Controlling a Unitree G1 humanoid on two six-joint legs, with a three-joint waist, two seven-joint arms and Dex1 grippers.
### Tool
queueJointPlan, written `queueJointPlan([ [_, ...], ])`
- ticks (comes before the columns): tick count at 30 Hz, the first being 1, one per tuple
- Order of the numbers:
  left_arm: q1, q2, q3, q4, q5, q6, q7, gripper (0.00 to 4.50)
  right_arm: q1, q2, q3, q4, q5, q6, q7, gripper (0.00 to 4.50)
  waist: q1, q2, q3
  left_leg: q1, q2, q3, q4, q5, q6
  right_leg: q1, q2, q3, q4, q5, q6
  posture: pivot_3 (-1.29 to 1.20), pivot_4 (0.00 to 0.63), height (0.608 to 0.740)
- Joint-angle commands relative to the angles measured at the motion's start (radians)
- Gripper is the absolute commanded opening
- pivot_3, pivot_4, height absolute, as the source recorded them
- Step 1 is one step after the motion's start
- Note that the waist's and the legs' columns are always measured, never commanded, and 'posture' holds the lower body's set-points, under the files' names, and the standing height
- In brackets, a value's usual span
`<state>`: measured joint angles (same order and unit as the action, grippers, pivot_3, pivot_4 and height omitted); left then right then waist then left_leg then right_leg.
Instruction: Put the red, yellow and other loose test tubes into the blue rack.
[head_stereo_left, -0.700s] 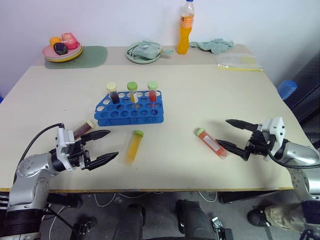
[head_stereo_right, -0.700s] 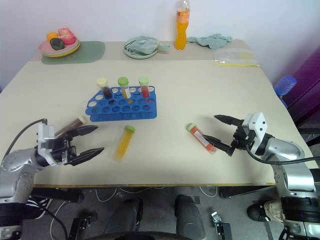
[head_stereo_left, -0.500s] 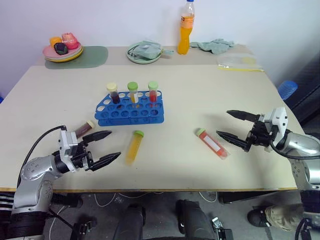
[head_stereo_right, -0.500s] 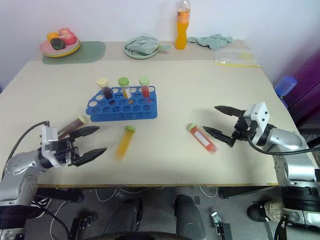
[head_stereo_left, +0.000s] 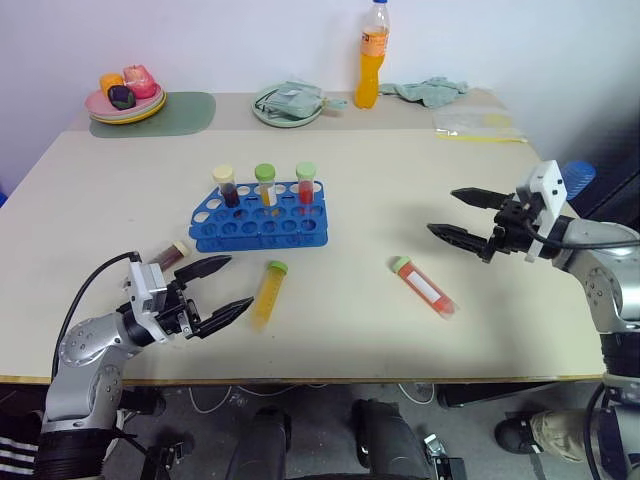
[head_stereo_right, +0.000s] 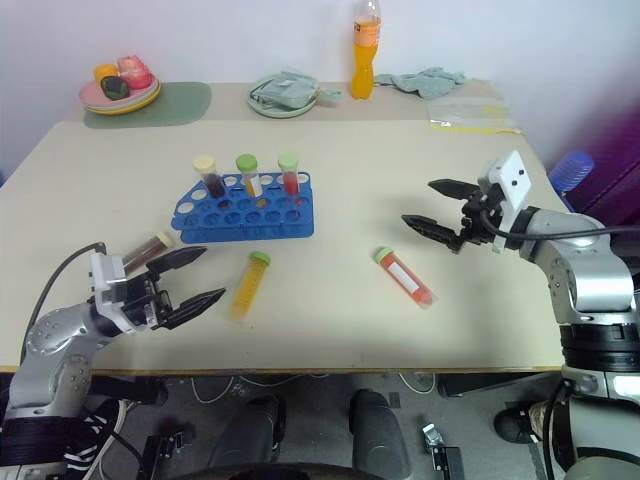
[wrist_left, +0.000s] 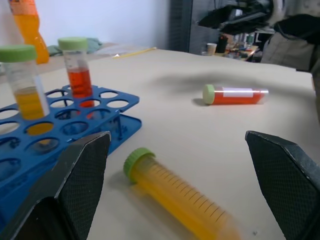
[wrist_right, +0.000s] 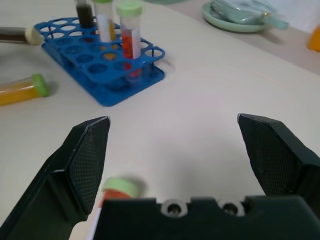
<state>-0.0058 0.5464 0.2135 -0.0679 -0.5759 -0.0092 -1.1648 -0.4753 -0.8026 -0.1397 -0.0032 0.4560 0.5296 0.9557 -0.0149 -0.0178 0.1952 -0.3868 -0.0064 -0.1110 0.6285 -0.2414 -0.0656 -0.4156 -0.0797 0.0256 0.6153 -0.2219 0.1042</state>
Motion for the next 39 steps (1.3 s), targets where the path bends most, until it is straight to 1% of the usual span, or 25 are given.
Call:
queueJointPlan([
  [1, -0.033, 0.009, -0.010, -0.025, 0.004, -0.004, 0.001, 4.45, -0.054, -0.031, 0.050, -0.094, -0.025, 0.178, -0.091, 4.50, 0.000, 0.000, 0.000, 0.000, 0.000, 0.000, 0.000, 0.000, 0.000, 0.000, 0.000, 0.000, 0.000, 0.000, 0.000, 0.00, 0.150, 0.740],
  [3, -0.049, 0.012, -0.016, -0.023, 0.000, 0.006, 0.001, 4.45, -0.086, -0.059, 0.100, -0.141, -0.033, 0.338, -0.130, 4.50, 0.001, 0.000, 0.000, 0.000, 0.000, 0.000, 0.000, 0.000, 0.000, 0.000, 0.000, 0.000, 0.000, 0.000, 0.000, 0.00, 0.150, 0.740],
  [6, -0.067, 0.014, -0.030, -0.011, 0.001, 0.012, -0.011, 4.45, -0.164, -0.058, 0.129, -0.229, 0.016, 0.601, -0.195, 4.50, 0.001, 0.000, 0.000, -0.002, 0.000, 0.000, 0.000, 0.000, 0.000, -0.002, 0.000, 0.000, 0.000, 0.000, 0.000, 0.00, 0.150, 0.740],
  [9, -0.080, 0.014, -0.055, -0.003, 0.015, 0.003, -0.024, 4.45, -0.249, -0.081, 0.201, -0.286, 0.033, 0.830, -0.226, 4.50, -0.001, 0.000, 0.000, -0.003, 0.000, 0.000, 0.000, 0.000, 0.000, -0.004, 0.000, 0.000, 0.000, 0.000, 0.000, 0.00, 0.150, 0.740],
  [10, -0.089, 0.009, -0.065, -0.011, 0.015, 0.005, -0.022, 4.45, -0.295, -0.096, 0.237, -0.303, 0.070, 0.945, -0.217, 4.50, -0.001, 0.000, 0.000, -0.003, 0.000, 0.000, 0.000, 0.000, 0.000, -0.004, 0.000, 0.000, 0.000, 0.000, 0.000, 0.00, 0.150, 0.740],
  [11, -0.096, 0.005, -0.070, -0.016, 0.014, 0.007, -0.019, 4.45, -0.332, -0.104, 0.265, -0.302, 0.104, 1.022, -0.224, 4.50, 0.000, 0.001, 0.000, -0.004, 0.000, 0.000, 0.000, 0.000, 0.000, -0.005, 0.000, 0.000, 0.000, 0.000, 0.000, 0.00, 0.150, 0.740],
  [12, -0.104, 0.002, -0.075, -0.023, 0.015, 0.009, -0.013, 4.45, -0.365, -0.102, 0.283, -0.254, 0.141, 1.067, -0.263, 4.50, 0.000, 0.001, 0.000, -0.004, 0.000, 0.000, 0.000, 0.000, 0.000, -0.005, 0.000, 0.000, 0.000, 0.000, 0.000, 0.00, 0.150, 0.740],
  [15, -0.113, 0.000, -0.081, -0.038, 0.011, 0.019, 0.003, 4.45, -0.399, -0.117, 0.324, -0.199, 0.223, 1.085, -0.343, 4.50, 0.003, -0.001, -0.001, -0.004, 0.000, 0.000, 0.000, 0.000, 0.000, -0.005, 0.000, 0.000, 0.000, 0.000, 0.000, 0.00, 0.150, 0.740],
  [18, -0.103, -0.009, -0.095, -0.067, 0.015, 0.025, 0.024, 4.45, -0.383, -0.125, 0.362, -0.198, 0.306, 1.085, -0.453, 4.50, 0.002, -0.001, 0.000, -0.005, 0.000, 0.000, 0.000, 0.000, 0.000, -0.005, -0.001, 0.000, -0.001, 0.000, 0.000, 0.00, 0.150, 0.740],
  [20, -0.090, -0.018, -0.104, -0.091, 0.016, 0.031, 0.041, 4.45, -0.363, -0.121, 0.367, -0.206, 0.355, 1.085, -0.537, 4.50, 0.001, -0.001, 0.000, -0.005, -0.001, 0.000, 0.000, 0.000, 0.001, -0.005, -0.001, 0.000, -0.001, 0.000, 0.000, 0.00, 0.150, 0.740],
  [22, -0.077, -0.023, -0.108, -0.109, 0.019, 0.034, 0.058, 4.45, -0.342, -0.105, 0.349, -0.198, 0.387, 1.085, -0.651, 4.50, 0.001, -0.001, 0.000, -0.005, 0.000, 0.000, 0.000, 0.000, 0.001, -0.005, -0.001, 0.000, -0.001, 0.000, 0.000, 0.00, 0.150, 0.740],
  [27, -0.047, -0.019, -0.109, -0.145, 0.017, 0.045, 0.086, 4.45, -0.337, -0.113, 0.359, -0.137, 0.581, 1.085, -0.839, 4.50, -0.002, -0.001, 0.000, -0.005, 0.000, 0.000, 0.000, 0.000, 0.001, -0.005, 0.000, 0.000, -0.001, 0.000, 0.000, 0.00, 0.150, 0.740],
  [33, -0.039, -0.009, -0.108, -0.181, 0.012, 0.066, 0.112, 4.45, -0.363, -0.120, 0.417, -0.109, 0.783, 1.085, -0.988, 4.50, -0.001, -0.001, 0.000, -0.005, 0.000, 0.000, 0.000, -0.001, 0.001, -0.005, 0.000, 0.000, -0.001, 0.000, 0.000, 0.00, 0.150, 0.740],
  [36, -0.033, -0.009, -0.109, -0.198, 0.012, 0.074, 0.125, 4.45, -0.345, -0.107, 0.431, -0.095, 0.834, 1.085, -1.063, 4.50, -0.001, -0.001, 0.000, -0.005, 0.000, 0.000, 0.000, -0.001, 0.001, -0.005, 0.000, 0.000, -0.001, 0.000, 0.000, 0.00, 0.150, 0.740],
  [39, -0.029, -0.009, -0.113, -0.210, 0.017, 0.077, 0.139, 4.45, -0.335, -0.091, 0.441, -0.078, 0.848, 1.085, -1.120, 4.50, -0.001, -0.001, 0.000, -0.005, 0.000, 0.000, 0.000, -0.001, 0.001, -0.005, 0.000, 0.000, -0.001, 0.000, 0.000, 0.00, 0.150, 0.740],
])
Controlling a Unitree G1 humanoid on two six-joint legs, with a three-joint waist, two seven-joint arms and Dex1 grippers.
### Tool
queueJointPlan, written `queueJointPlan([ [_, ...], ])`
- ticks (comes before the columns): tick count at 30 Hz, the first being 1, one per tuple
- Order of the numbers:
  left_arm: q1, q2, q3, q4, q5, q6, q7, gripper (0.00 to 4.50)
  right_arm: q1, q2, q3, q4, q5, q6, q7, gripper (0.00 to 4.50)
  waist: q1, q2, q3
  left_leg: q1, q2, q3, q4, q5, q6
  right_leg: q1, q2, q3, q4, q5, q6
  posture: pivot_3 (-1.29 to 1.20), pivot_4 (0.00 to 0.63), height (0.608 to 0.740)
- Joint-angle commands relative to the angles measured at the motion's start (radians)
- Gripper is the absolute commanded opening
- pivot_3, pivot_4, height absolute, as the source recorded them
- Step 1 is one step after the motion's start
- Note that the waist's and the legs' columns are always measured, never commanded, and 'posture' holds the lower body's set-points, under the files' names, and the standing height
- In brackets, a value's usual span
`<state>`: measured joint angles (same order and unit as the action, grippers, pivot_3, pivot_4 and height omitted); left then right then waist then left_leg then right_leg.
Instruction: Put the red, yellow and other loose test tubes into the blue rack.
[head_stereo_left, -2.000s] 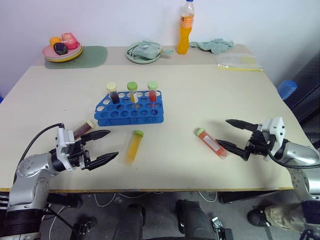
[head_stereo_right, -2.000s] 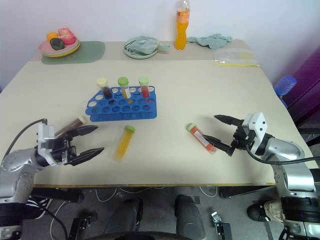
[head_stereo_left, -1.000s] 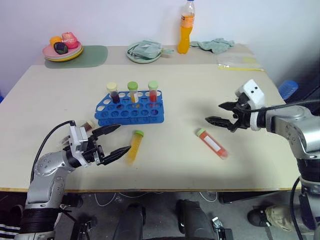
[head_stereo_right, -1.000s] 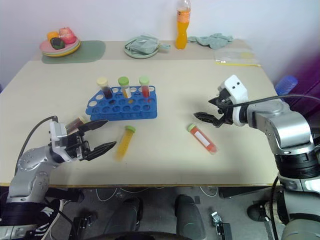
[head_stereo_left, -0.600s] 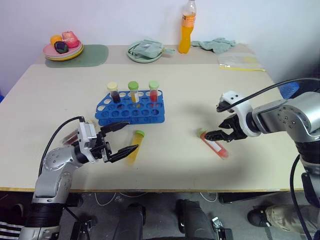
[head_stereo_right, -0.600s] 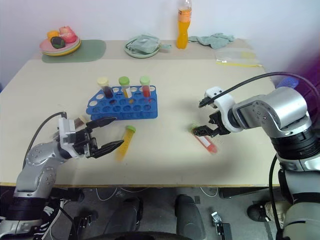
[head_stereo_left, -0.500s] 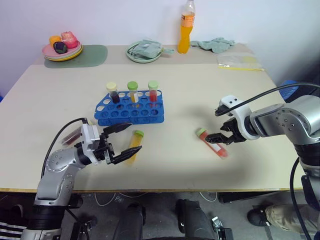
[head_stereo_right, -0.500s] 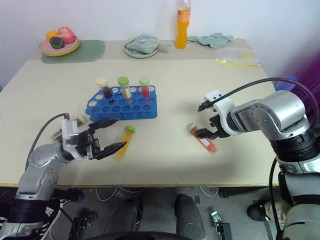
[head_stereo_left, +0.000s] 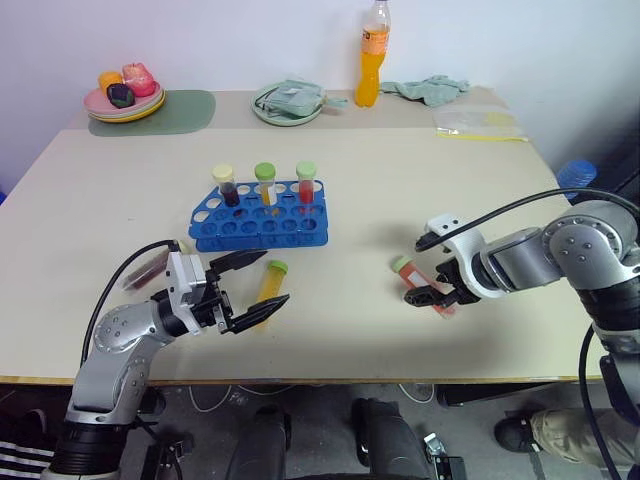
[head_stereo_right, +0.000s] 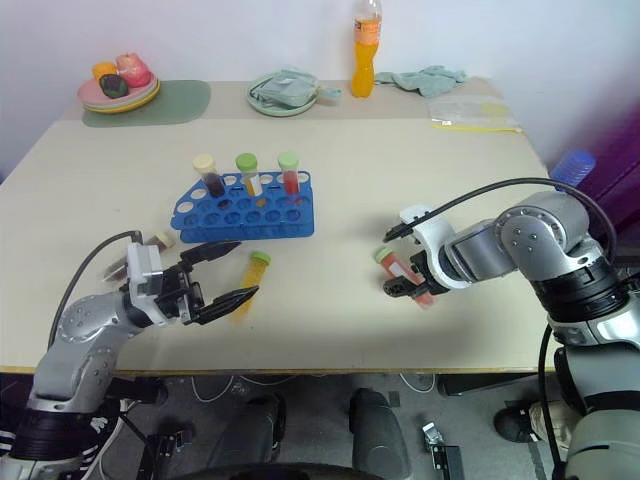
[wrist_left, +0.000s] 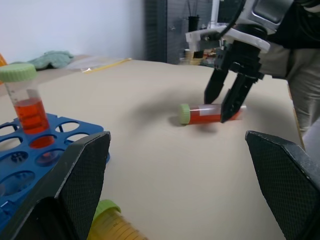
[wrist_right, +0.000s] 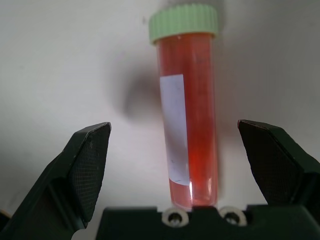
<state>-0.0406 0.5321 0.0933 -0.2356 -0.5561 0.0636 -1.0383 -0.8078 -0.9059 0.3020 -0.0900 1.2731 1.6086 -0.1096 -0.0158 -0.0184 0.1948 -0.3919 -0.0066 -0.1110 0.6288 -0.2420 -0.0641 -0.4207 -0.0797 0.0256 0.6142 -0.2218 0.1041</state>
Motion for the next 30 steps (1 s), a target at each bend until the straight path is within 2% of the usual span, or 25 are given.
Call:
queueJointPlan([
  [1, 0.005, 0.006, 0.006, -0.044, -0.002, 0.005, 0.014, 4.45, -0.002, 0.016, 0.001, 0.017, 0.040, 0.006, -0.070, 4.50, 0.000, 0.000, 0.000, 0.000, 0.000, 0.000, 0.000, 0.000, 0.000, 0.000, 0.000, 0.000, 0.000, 0.000, 0.000, 0.00, 0.150, 0.740],
  [3, 0.013, 0.006, 0.001, -0.058, 0.000, 0.009, 0.022, 4.45, 0.006, 0.028, 0.001, 0.026, 0.019, 0.006, -0.095, 4.50, 0.000, 0.000, 0.000, 0.000, 0.000, 0.000, 0.000, 0.000, 0.000, 0.000, 0.000, 0.000, 0.000, 0.000, 0.000, 0.00, 0.150, 0.740],
  [6, 0.020, 0.009, 0.002, -0.072, -0.002, 0.017, 0.029, 4.50, 0.003, 0.041, 0.013, 0.028, 0.000, 0.006, -0.106, 3.67, 0.000, 0.000, 0.000, 0.000, 0.000, 0.000, 0.000, 0.000, 0.000, 0.000, 0.000, 0.000, 0.000, 0.000, 0.000, 0.00, 0.150, 0.740],
  [11, 0.022, 0.014, 0.007, -0.084, -0.006, 0.033, 0.038, 4.50, 0.008, 0.065, 0.008, 0.029, -0.034, 0.006, -0.107, 1.09, -0.003, 0.000, 0.000, 0.000, 0.000, 0.000, 0.000, 0.000, 0.000, 0.000, 0.001, 0.000, 0.000, 0.000, 0.000, 0.00, 0.150, 0.740],
  [12, 0.023, 0.016, 0.008, -0.087, -0.007, 0.036, 0.039, 4.50, 0.004, 0.067, 0.006, 0.024, -0.036, 0.006, -0.098, 0.80, -0.004, -0.001, 0.000, 0.000, 0.000, 0.000, 0.000, 0.000, 0.000, 0.000, 0.001, 0.000, 0.000, 0.000, 0.000, 0.00, 0.150, 0.740],
  [15, 0.025, 0.021, 0.012, -0.094, -0.011, 0.042, 0.042, 4.50, -0.022, 0.078, -0.017, 0.008, -0.029, 0.006, -0.054, 0.80, -0.005, -0.001, 0.000, 0.001, 0.001, 0.000, 0.000, 0.000, 0.001, 0.000, 0.001, 0.000, 0.000, 0.000, 0.000, 0.00, 0.150, 0.740],
  [17, 0.025, 0.026, 0.018, -0.093, -0.013, 0.043, 0.041, 4.50, -0.029, 0.100, -0.071, -0.043, -0.032, -0.024, 0.051, 0.80, -0.007, 0.000, 0.000, 0.001, 0.001, 0.000, -0.001, 0.000, 0.001, 0.000, 0.001, 0.000, 0.000, 0.000, 0.000, 0.00, 0.150, 0.740],
  [20, 0.023, 0.035, 0.033, -0.089, -0.020, 0.045, 0.040, 4.50, 0.060, 0.022, -0.072, -0.230, -0.210, -0.329, 0.335, 0.80, 0.001, 0.002, 0.001, 0.000, 0.001, 0.000, -0.001, -0.001, 0.001, -0.002, 0.002, 0.000, 0.000, -0.001, 0.001, 0.00, 0.150, 0.740],
  [22, 0.021, 0.042, 0.043, -0.084, -0.025, 0.047, 0.036, 4.50, 0.150, 0.025, -0.107, -0.266, -0.326, -0.540, 0.447, 0.80, 0.007, 0.000, 0.000, -0.001, 0.001, -0.001, -0.001, -0.001, 0.002, -0.001, 0.002, -0.001, -0.001, -0.003, 0.004, 0.00, 0.150, 0.740],
  [24, 0.020, 0.051, 0.052, -0.080, -0.031, 0.050, 0.032, 4.50, 0.221, 0.092, -0.173, -0.258, -0.381, -0.707, 0.507, 0.80, 0.003, 0.000, 0.000, -0.001, 0.001, 0.000, -0.001, -0.001, 0.001, 0.000, 0.001, -0.001, -0.003, -0.003, 0.005, 0.00, 0.150, 0.740],
  [26, 0.019, 0.060, 0.059, -0.076, -0.032, 0.051, 0.028, 4.50, 0.259, 0.192, -0.246, -0.240, -0.374, -0.774, 0.490, 0.80, -0.003, 0.000, 0.000, -0.001, 0.000, 0.001, 0.000, -0.001, 0.001, 0.001, 0.001, 0.000, -0.004, -0.003, 0.005, 0.00, 0.150, 0.740],
  [28, 0.010, 0.069, 0.068, -0.069, -0.039, 0.058, 0.025, 4.50, 0.272, 0.266, -0.244, -0.228, -0.413, -0.829, 0.507, 0.80, -0.007, 0.000, 0.000, 0.000, 0.001, 0.001, 0.000, -0.001, 0.002, 0.000, 0.001, 0.000, -0.002, -0.002, 0.004, 0.00, 0.150, 0.740],
  [30, -0.001, 0.076, 0.073, -0.069, -0.049, 0.071, 0.024, 4.50, 0.294, 0.316, -0.183, -0.228, -0.567, -0.996, 0.549, 0.80, -0.004, 0.000, 0.000, 0.001, 0.001, 0.000, -0.001, -0.001, 0.002, 0.000, 0.002, 0.000, 0.000, -0.002, 0.004, 0.00, 0.150, 0.740],
])
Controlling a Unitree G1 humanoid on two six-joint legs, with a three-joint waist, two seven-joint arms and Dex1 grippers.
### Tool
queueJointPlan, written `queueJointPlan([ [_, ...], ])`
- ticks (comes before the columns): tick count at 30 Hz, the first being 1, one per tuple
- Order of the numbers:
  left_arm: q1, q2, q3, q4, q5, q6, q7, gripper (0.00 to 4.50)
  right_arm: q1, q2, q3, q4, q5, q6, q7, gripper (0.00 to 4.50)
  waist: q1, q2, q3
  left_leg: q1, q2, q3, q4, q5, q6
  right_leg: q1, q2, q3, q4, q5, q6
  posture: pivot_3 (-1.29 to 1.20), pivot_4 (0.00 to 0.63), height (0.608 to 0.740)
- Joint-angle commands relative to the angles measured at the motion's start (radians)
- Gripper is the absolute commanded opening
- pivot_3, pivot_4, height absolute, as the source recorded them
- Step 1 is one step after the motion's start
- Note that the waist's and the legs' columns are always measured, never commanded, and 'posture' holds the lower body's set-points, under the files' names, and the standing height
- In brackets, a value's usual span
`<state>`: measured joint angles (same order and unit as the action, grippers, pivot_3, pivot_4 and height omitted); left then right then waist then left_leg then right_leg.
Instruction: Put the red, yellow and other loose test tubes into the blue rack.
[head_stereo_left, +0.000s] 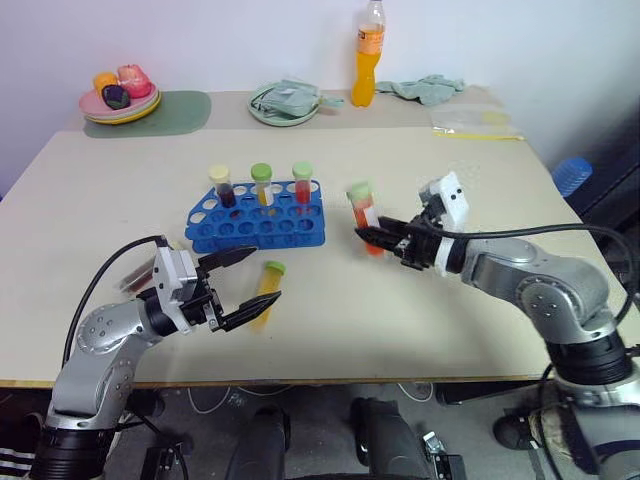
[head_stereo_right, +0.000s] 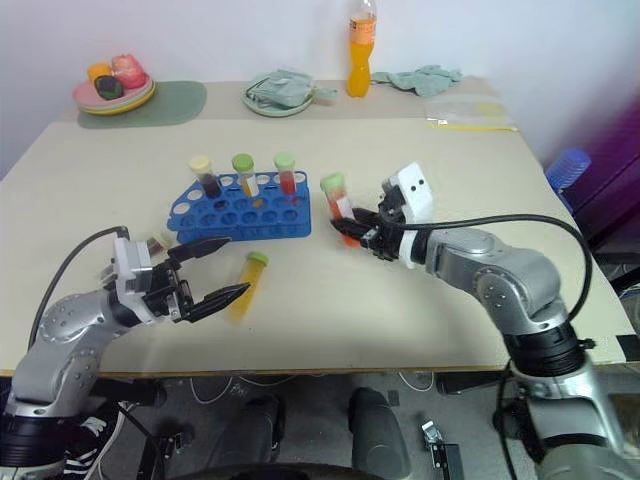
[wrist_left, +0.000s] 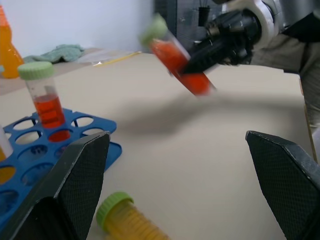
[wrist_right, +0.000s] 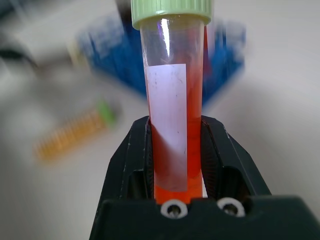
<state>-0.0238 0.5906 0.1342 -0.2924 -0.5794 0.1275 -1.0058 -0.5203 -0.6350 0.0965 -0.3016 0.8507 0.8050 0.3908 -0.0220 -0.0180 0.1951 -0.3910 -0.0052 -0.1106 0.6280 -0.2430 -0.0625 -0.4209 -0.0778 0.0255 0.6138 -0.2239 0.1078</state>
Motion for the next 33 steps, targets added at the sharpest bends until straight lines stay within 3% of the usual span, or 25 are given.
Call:
queueJointPlan([
  [1, -0.023, 0.023, 0.036, -0.005, -0.028, 0.010, -0.014, 4.50, 0.006, 0.077, 0.068, -0.002, -0.231, -0.268, 0.051, 0.80, 0.002, 0.000, 0.000, 0.000, 0.000, 0.000, 0.000, 0.000, 0.000, 0.000, 0.001, 0.000, 0.000, 0.000, 0.000, 0.00, 0.150, 0.740],
  [4, -0.044, 0.053, 0.056, 0.015, -0.034, 0.026, -0.030, 4.50, -0.068, 0.250, 0.155, 0.159, -0.441, -0.466, -0.028, 0.80, -0.009, 0.000, 0.000, 0.000, 0.000, 0.000, 0.000, 0.000, 0.000, 0.000, 0.001, 0.000, 0.000, 0.001, -0.001, 0.00, 0.150, 0.740],
  [6, -0.051, 0.067, 0.071, 0.040, -0.034, 0.025, -0.038, 4.50, -0.104, 0.361, 0.129, 0.255, -0.472, -0.527, -0.064, 0.80, -0.018, 0.000, 0.000, 0.000, 0.000, 0.000, -0.001, 0.000, 0.000, -0.002, 0.001, 0.000, 0.001, 0.003, -0.004, 0.00, 0.150, 0.740],
  [9, -0.052, 0.082, 0.096, 0.075, -0.021, 0.010, -0.043, 4.50, -0.127, 0.431, 0.162, 0.392, -0.618, -0.731, -0.070, 0.80, -0.017, 0.000, 0.000, 0.000, 0.000, -0.001, -0.001, 0.000, 0.000, -0.002, 0.001, 0.000, 0.001, 0.003, -0.004, 0.00, 0.150, 0.740],
  [12, -0.057, 0.087, 0.115, 0.097, -0.015, 0.001, -0.034, 4.50, -0.135, 0.521, 0.131, 0.525, -0.635, -0.831, -0.082, 0.80, -0.020, -0.001, 0.000, -0.001, 0.000, -0.001, -0.002, 0.000, 0.000, -0.002, 0.001, 0.000, 0.000, 0.003, -0.004, 0.00, 0.150, 0.740],
  [19, -0.048, 0.108, 0.133, 0.152, 0.090, -0.038, 0.030, 4.50, -0.161, 0.621, 0.103, 0.776, -0.700, -0.998, -0.062, 0.80, -0.023, 0.000, 0.000, 0.000, 0.000, -0.001, -0.002, 0.000, 0.000, -0.002, 0.001, 0.000, 0.002, 0.003, -0.004, 0.00, 0.150, 0.740],
  [33, -0.006, 0.118, 0.156, 0.124, 0.088, -0.049, 0.048, 4.50, -0.174, 0.742, 0.099, 0.927, -0.774, -1.110, -0.046, 0.80, -0.024, 0.000, 0.000, 0.002, 0.000, -0.001, -0.004, 0.000, -0.001, -0.002, 0.001, 0.001, 0.003, 0.003, -0.004, 0.00, 0.150, 0.740],
])
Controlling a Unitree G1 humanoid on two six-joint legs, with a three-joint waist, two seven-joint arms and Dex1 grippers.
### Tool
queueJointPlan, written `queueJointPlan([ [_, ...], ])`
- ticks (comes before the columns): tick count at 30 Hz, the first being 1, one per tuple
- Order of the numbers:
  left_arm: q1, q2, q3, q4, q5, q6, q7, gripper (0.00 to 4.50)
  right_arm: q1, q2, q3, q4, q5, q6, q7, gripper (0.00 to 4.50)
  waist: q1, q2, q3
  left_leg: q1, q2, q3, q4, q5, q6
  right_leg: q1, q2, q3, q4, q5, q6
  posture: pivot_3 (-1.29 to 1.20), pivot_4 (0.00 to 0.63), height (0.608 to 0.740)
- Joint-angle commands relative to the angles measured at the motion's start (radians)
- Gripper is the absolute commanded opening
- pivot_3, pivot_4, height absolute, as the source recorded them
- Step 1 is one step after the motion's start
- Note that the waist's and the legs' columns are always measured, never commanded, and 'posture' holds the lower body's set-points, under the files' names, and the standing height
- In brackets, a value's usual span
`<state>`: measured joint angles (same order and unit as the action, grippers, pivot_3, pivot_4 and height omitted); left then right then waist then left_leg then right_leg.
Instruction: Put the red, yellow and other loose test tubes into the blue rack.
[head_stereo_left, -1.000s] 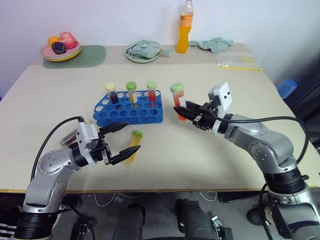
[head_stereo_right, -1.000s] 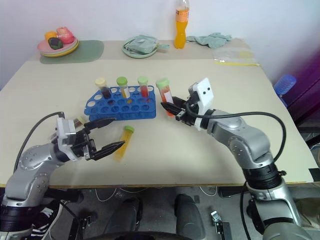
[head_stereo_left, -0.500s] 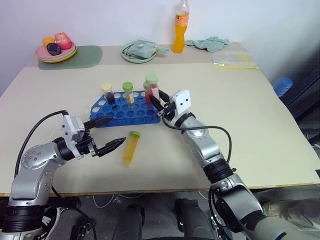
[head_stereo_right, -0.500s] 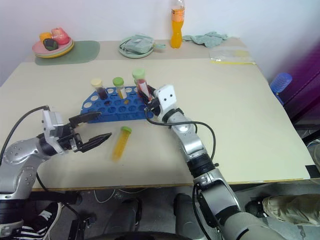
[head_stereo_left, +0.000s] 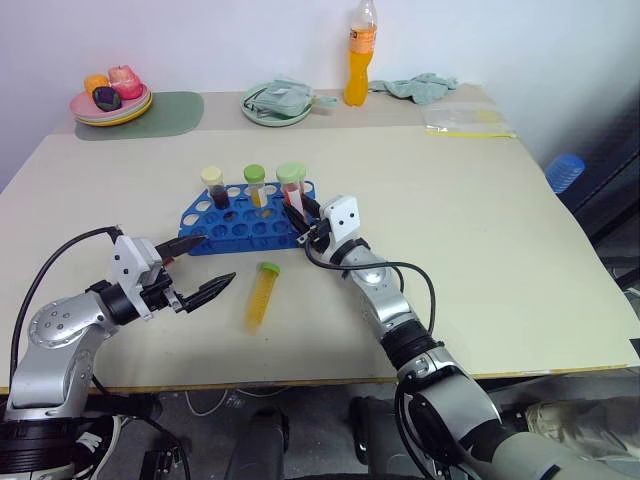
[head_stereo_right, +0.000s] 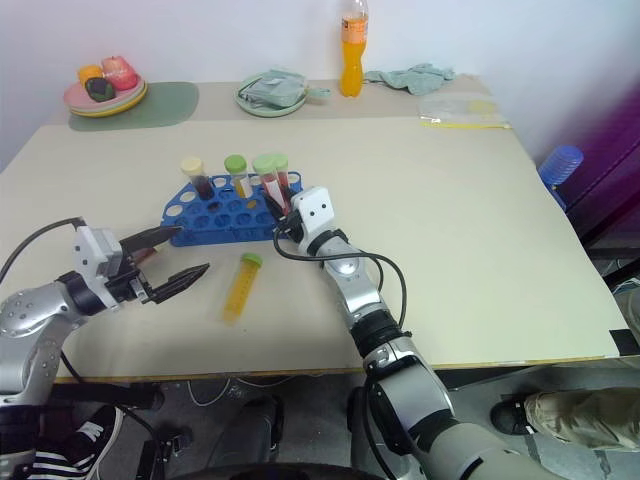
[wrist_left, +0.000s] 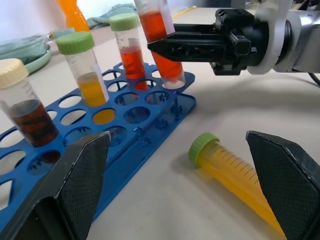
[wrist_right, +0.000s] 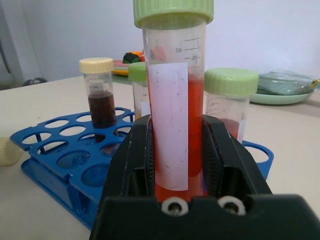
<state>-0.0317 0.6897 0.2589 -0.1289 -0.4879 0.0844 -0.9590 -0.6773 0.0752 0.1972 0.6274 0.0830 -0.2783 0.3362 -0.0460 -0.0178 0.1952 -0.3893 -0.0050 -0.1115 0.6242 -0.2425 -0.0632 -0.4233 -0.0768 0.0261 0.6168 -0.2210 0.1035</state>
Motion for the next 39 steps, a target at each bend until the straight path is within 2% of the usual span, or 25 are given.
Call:
queueJointPlan([
  [1, 0.001, 0.020, 0.031, -0.039, -0.005, -0.005, 0.000, 4.50, -0.015, 0.034, 0.001, 0.009, -0.017, -0.039, 0.008, 0.80, 0.000, 0.000, 0.000, 0.000, 0.000, 0.000, 0.000, 0.000, 0.000, 0.000, 0.000, 0.000, 0.000, 0.000, 0.000, 0.00, 0.150, 0.740],
  [9, -0.002, 0.026, 0.032, -0.043, -0.011, 0.002, -0.003, 4.50, -0.027, 0.039, -0.050, 0.065, -0.022, -0.065, -0.020, 0.80, -0.009, 0.000, 0.000, 0.001, 0.000, 0.000, -0.002, 0.000, 0.000, 0.000, 0.000, 0.000, 0.000, 0.000, 0.000, 0.00, 0.150, 0.740],
  [17, -0.009, 0.034, 0.031, -0.047, -0.013, 0.014, -0.003, 4.50, -0.005, 0.053, -0.074, 0.099, -0.002, -0.087, 0.013, 0.80, -0.007, 0.000, 0.000, 0.001, 0.000, 0.000, -0.002, 0.000, 0.000, 0.000, 0.000, 0.000, 0.000, 0.000, 0.000, 0.00, 0.150, 0.740],
  [19, -0.011, 0.034, 0.029, -0.049, -0.012, 0.017, -0.001, 4.50, -0.001, 0.056, -0.077, 0.097, 0.006, -0.086, 0.033, 1.81, -0.007, 0.000, 0.000, 0.001, 0.000, 0.000, -0.002, 0.000, 0.000, 0.000, 0.000, 0.000, 0.000, 0.000, 0.000, 0.00, 0.150, 0.740],
  [20, -0.015, 0.031, 0.027, -0.058, -0.016, 0.023, 0.005, 4.50, 0.005, 0.055, -0.074, 0.086, 0.009, -0.094, 0.055, 2.13, -0.007, 0.000, 0.000, 0.001, 0.000, 0.000, -0.002, 0.000, 0.000, 0.000, 0.000, 0.000, 0.000, 0.000, 0.000, 0.00, 0.150, 0.740],
  [22, -0.018, 0.029, 0.025, -0.069, -0.019, 0.030, 0.011, 4.50, 0.015, 0.052, -0.071, 0.063, 0.007, -0.101, 0.072, 3.17, -0.007, 0.000, 0.000, 0.001, 0.000, 0.000, -0.002, 0.000, 0.000, 0.000, 0.000, 0.000, 0.000, 0.000, 0.000, 0.00, 0.150, 0.740],
  [24, -0.007, 0.042, 0.026, -0.110, -0.034, 0.112, 0.044, 4.50, 0.030, 0.032, -0.060, 0.020, -0.007, -0.099, 0.090, 4.16, -0.008, 0.000, 0.000, 0.001, 0.000, 0.000, -0.002, 0.000, 0.000, 0.000, 0.000, 0.000, 0.000, 0.000, 0.000, 0.00, 0.150, 0.740],
  [25, -0.011, 0.033, 0.035, -0.128, -0.066, 0.151, 0.062, 4.50, 0.039, 0.019, -0.058, -0.003, -0.018, -0.100, 0.089, 4.48, -0.007, 0.000, 0.000, 0.001, 0.000, 0.000, -0.002, 0.000, 0.000, 0.000, 0.000, 0.000, 0.000, 0.000, 0.000, 0.00, 0.150, 0.740],
  [29, 0.003, 0.031, 0.044, -0.171, -0.082, 0.179, 0.073, 4.50, 0.089, -0.022, -0.073, -0.108, 0.001, -0.056, 0.105, 4.48, -0.007, 0.000, 0.000, 0.001, 0.000, 0.000, -0.002, 0.000, 0.000, 0.000, 0.000, 0.000, 0.001, 0.000, 0.000, 0.00, 0.150, 0.740],
  [36, 0.078, 0.059, 0.087, -0.278, -0.172, 0.318, 0.100, 4.50, 0.223, -0.251, -0.137, -0.389, 0.050, 0.081, 0.194, 4.48, 0.003, 0.000, 0.000, 0.000, 0.000, 0.000, -0.001, 0.000, 0.000, 0.000, 0.000, 0.000, 0.000, 0.000, 0.000, 0.00, 0.150, 0.740],
  [39, 0.092, 0.068, 0.110, -0.281, -0.173, 0.338, 0.103, 4.50, 0.235, -0.284, -0.147, -0.432, 0.050, 0.121, 0.185, 4.48, -0.002, 0.000, 0.000, 0.001, 0.000, 0.000, -0.001, 0.000, 0.000, 0.000, 0.000, 0.000, 0.000, -0.001, 0.000, 0.00, 0.150, 0.740],
])
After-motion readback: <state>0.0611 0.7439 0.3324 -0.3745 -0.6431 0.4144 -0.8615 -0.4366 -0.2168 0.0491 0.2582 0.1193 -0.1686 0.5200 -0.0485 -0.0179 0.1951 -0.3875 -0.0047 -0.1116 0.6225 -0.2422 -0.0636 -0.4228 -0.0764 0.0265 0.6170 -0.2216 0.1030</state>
